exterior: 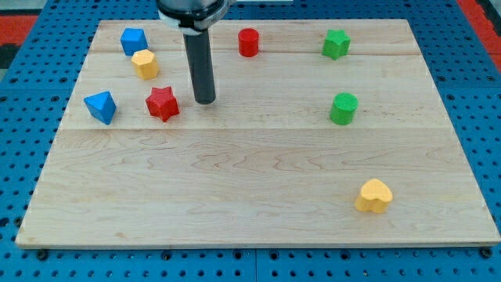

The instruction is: Slide the red star to the bottom center

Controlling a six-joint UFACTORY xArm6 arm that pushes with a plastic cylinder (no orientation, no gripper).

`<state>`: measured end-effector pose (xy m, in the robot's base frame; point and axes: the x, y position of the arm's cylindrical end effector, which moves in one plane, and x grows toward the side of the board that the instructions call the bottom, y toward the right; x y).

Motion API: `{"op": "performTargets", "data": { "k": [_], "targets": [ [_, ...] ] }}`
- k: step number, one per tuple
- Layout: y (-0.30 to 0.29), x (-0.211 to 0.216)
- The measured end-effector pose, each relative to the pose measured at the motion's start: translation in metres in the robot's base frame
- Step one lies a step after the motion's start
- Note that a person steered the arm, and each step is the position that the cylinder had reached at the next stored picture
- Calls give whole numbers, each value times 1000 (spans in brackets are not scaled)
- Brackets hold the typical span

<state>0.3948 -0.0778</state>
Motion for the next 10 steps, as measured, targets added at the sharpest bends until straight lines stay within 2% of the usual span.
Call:
{"op": "performTargets", "data": {
  "k": [1, 2, 3, 5, 7, 8, 9, 10],
  "targets": [
    [12, -42],
    [-12, -68],
    [-59, -67],
    [-59, -9],
    [-10, 18],
    [-27, -24],
    [-76, -22],
    [-59, 26]
  ]
}}
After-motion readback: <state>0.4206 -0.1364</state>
